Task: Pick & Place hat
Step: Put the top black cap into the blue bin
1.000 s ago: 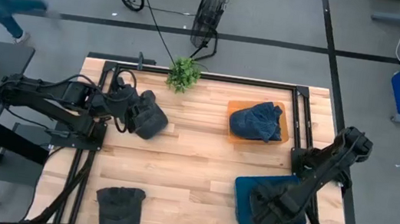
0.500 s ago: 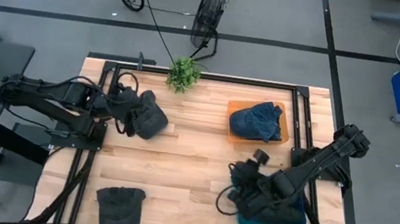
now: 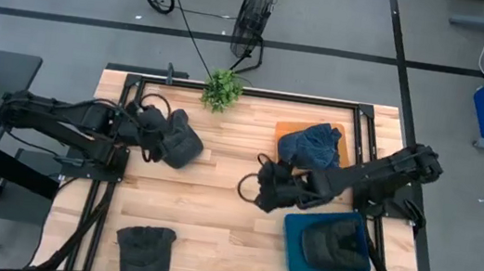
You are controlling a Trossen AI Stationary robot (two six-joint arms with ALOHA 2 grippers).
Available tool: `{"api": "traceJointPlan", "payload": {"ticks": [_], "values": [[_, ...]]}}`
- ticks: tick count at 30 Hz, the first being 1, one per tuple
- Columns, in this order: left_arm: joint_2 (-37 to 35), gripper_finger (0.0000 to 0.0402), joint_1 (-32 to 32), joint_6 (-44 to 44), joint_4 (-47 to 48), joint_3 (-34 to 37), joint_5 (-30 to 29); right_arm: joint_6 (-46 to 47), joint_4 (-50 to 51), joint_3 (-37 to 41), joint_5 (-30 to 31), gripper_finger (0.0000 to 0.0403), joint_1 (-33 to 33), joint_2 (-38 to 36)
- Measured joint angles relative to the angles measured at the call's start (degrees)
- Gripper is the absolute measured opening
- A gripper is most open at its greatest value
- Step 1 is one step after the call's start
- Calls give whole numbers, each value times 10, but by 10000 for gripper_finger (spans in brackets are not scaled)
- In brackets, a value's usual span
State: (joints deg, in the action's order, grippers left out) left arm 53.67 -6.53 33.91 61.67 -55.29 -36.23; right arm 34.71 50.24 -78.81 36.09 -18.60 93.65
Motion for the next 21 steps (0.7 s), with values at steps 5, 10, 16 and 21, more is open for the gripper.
{"api": "traceJointPlan", "payload": {"ticks": [5, 10, 16, 21], "values": [[0, 124, 3, 35, -58, 82, 20, -14, -21, 24, -13, 182, 38, 0], [0, 124, 32, 60, -103, 156, 58, -43, -50, 44, -32, 182, 59, 0], [0, 124, 96, 55, -128, 210, 60, -101, -104, 52, -54, 182, 77, 0], [0, 124, 135, 30, -173, 238, 112, -143, -139, 52, -57, 182, 85, 0]]}}
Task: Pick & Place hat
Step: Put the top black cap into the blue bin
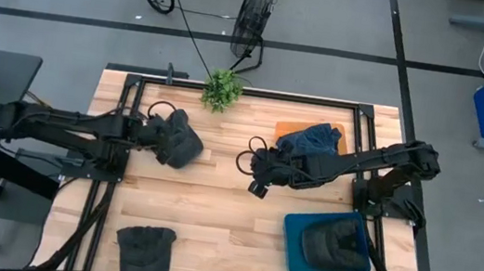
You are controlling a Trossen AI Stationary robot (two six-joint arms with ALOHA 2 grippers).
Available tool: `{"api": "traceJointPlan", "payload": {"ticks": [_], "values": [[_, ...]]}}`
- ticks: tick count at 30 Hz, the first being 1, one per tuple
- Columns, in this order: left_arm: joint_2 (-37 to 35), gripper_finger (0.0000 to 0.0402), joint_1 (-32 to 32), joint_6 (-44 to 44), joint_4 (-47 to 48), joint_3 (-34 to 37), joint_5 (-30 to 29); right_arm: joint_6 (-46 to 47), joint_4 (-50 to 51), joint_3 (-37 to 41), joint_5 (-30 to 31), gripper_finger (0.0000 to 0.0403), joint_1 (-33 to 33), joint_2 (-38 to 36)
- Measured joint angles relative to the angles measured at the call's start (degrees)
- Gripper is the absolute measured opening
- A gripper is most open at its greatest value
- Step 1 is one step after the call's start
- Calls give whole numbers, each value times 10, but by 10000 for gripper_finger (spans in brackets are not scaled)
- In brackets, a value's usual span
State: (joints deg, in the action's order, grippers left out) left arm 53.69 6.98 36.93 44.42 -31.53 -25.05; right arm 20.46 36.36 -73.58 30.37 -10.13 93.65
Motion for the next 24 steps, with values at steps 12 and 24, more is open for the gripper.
{"api": "traceJointPlan", "payload": {"ticks": [12, 24], "values": [[0, 122, 53, -35, -108, 83, 52, -20, -4, 0, 0, 182, 10, 0], [-1, 7, 53, -122, -171, 86, 88, -21, -6, 0, 0, 182, 10, 0]]}}
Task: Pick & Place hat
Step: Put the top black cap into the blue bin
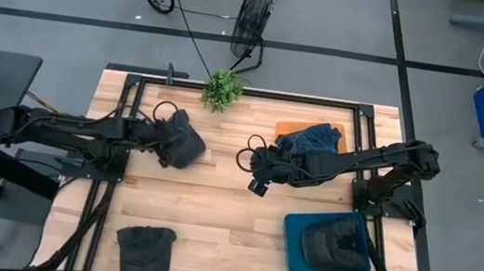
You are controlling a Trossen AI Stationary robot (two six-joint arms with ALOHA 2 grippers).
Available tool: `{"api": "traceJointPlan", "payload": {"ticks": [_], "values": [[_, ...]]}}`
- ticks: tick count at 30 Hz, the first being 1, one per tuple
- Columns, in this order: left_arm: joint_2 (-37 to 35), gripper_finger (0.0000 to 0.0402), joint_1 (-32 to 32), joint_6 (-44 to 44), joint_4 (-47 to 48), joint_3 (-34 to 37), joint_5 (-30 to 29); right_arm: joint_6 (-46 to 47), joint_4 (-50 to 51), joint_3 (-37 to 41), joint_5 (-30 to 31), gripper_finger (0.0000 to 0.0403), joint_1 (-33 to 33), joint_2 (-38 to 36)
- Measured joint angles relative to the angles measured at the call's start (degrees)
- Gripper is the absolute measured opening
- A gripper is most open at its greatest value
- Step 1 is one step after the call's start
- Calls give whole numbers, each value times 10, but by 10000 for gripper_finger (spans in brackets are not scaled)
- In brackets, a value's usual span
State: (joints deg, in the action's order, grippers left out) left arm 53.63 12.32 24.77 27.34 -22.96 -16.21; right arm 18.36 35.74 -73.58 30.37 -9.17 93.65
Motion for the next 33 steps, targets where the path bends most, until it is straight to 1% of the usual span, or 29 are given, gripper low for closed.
{"api": "traceJointPlan", "payload": {"ticks": [3, 6, 8, 10, 12, 15, 18, 21, 26, 33], "values": [[0, 5, -10, -54, -42, -21, 47, -42, -15, 0, 0, 182, 0, 0], [0, 4, -32, -125, -88, -41, 89, -125, -55, 0, 0, 182, 0, 0], [0, 4, -46, -156, -113, -54, 120, -187, -95, 0, -17, 182, 0, 0], [0, 4, -60, -179, -124, -66, 143, -253, -141, 0, -57, 182, 2, 0], [0, 4, -75, -199, -131, -71, 157, -313, -188, 0, -111, 182, 4, 0], [0, 4, -97, -237, -148, -71, 167, -370, -253, 0, -190, 182, 8, 0], [0, 4, -119, -258, -174, -71, 167, -374, -300, 0, -253, 182, 14, 0], [0, 3, -136, -274, -225, -71, 167, -347, -313, 0, -292, 182, 21, 0], [0, 3, -159, -319, -300, -72, 167, -324, -312, 0, -299, 182, 21, 0], [0, 3, -187, -343, -337, -72, 167, -309, -311, 0, -300, 182, 21, 0]]}}
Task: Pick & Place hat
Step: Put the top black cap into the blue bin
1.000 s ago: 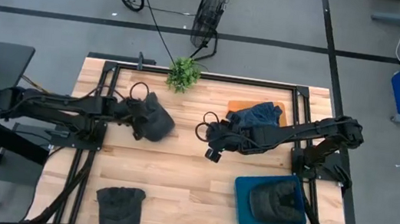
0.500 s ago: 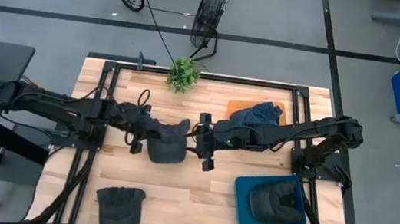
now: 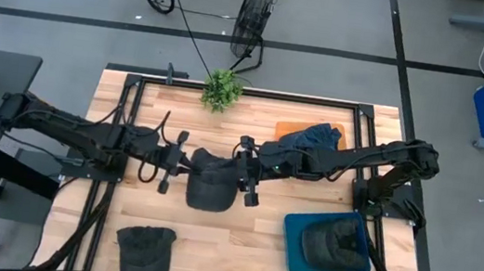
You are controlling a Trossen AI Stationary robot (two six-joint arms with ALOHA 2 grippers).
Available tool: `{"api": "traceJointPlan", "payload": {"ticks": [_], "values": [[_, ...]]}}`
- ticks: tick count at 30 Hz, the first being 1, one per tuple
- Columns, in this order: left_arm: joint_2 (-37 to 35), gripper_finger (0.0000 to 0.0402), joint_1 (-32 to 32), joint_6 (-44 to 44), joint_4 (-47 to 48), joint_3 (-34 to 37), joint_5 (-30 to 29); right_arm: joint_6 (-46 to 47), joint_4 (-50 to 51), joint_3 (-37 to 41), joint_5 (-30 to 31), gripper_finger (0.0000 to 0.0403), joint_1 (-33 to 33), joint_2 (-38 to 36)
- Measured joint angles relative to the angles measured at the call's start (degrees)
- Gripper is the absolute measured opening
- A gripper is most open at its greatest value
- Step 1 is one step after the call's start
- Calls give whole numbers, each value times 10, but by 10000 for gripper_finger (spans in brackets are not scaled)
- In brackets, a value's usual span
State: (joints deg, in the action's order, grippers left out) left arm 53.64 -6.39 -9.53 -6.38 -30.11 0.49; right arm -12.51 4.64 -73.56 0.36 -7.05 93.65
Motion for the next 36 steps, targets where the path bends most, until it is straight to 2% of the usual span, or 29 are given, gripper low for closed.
{"api": "traceJointPlan", "payload": {"ticks": [9, 20, 30, 36], "values": [[0, 3, -21, -76, -72, 0, -1, 0, 1, 0, -12, 182, 0, 0], [0, 3, -21, -77, -64, 0, -33, 1, 11, 0, -38, 174, -3, 0], [0, 3, -21, -77, -77, 0, -43, 22, 43, 0, -32, 105, -3, 0], [0, 4, -21, -71, -79, 0, -43, 19, 50, 0, 5, 35, -3, 0]]}}
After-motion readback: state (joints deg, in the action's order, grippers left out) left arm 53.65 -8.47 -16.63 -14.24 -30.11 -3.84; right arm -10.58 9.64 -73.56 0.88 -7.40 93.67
